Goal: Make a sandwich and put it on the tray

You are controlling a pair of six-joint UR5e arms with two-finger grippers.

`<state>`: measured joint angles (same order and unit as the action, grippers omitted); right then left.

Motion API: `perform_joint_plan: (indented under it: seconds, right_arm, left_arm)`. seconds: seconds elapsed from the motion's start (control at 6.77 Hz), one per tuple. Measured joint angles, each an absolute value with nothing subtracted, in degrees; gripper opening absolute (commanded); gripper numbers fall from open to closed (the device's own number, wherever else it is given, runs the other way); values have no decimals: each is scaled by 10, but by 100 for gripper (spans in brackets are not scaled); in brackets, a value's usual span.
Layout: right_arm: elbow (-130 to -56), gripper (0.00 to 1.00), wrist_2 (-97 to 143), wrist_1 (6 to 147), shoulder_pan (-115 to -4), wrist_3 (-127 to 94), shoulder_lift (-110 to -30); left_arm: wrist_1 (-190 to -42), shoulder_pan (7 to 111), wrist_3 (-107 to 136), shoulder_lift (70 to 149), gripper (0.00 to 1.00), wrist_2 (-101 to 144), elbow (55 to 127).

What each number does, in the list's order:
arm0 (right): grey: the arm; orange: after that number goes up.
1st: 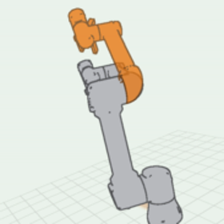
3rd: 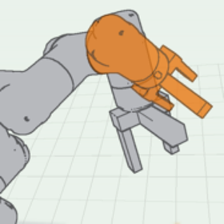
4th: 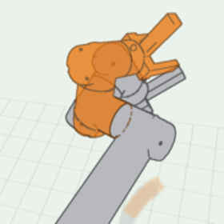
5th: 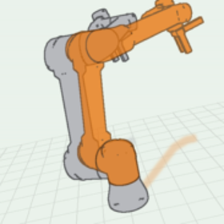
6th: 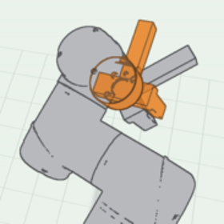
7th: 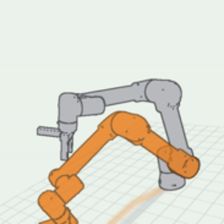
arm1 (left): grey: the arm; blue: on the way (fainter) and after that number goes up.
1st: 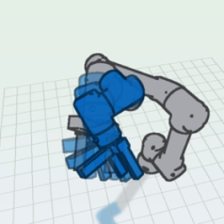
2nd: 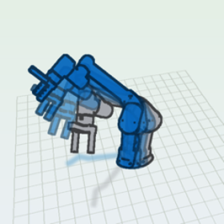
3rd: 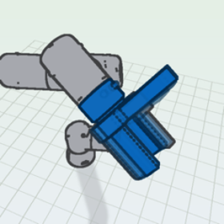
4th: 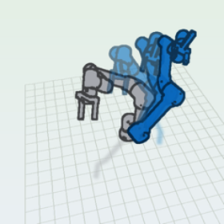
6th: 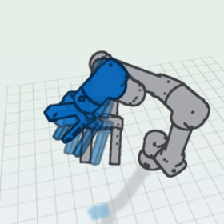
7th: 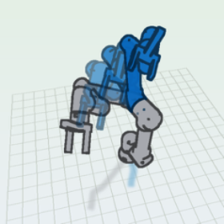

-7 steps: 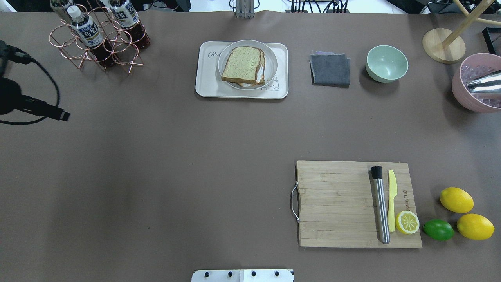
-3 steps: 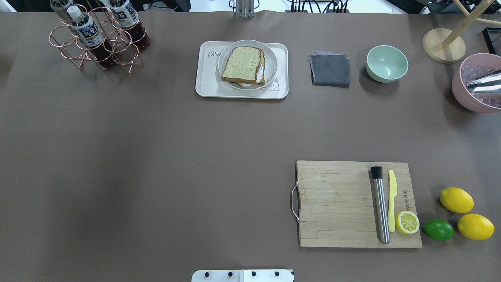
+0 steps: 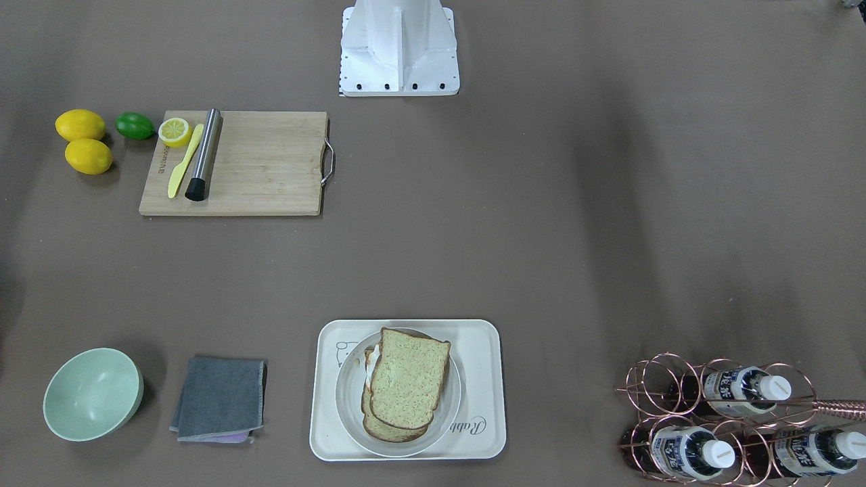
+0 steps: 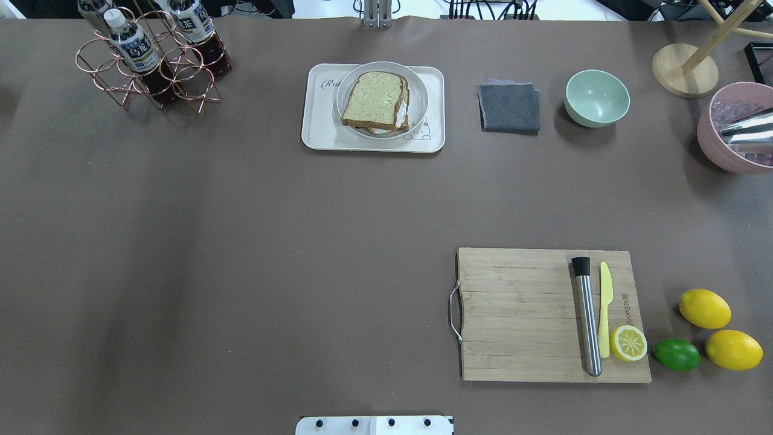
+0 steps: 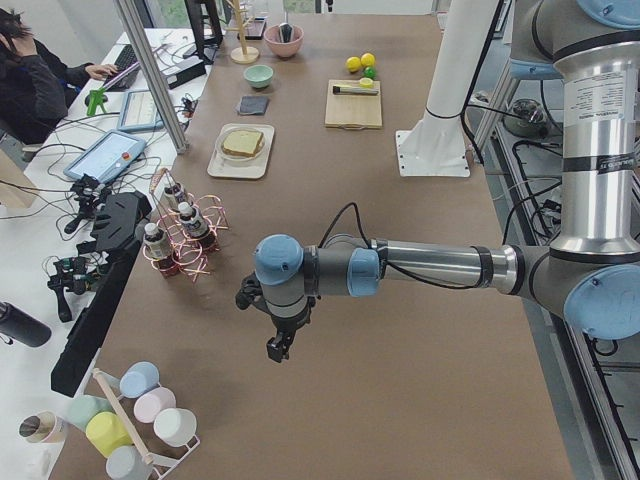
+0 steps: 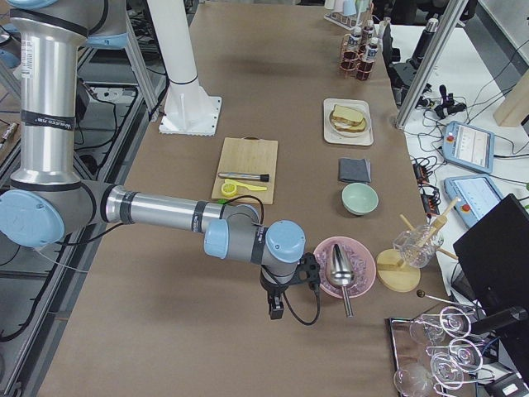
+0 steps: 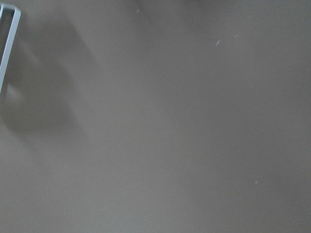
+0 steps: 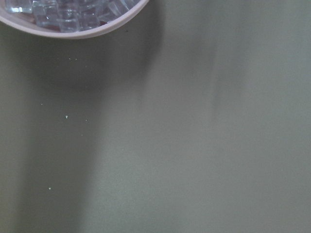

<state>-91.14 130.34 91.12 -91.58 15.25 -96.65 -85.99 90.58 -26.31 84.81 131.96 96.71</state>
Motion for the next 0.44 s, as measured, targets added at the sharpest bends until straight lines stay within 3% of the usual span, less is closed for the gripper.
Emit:
perform_joint_plan:
  seconds: [0.44]
  right_arm:
    - [-908,100,1303,911,-916,153,-967]
  left_arm:
    - [-861,910,-258,840,98,1311,948]
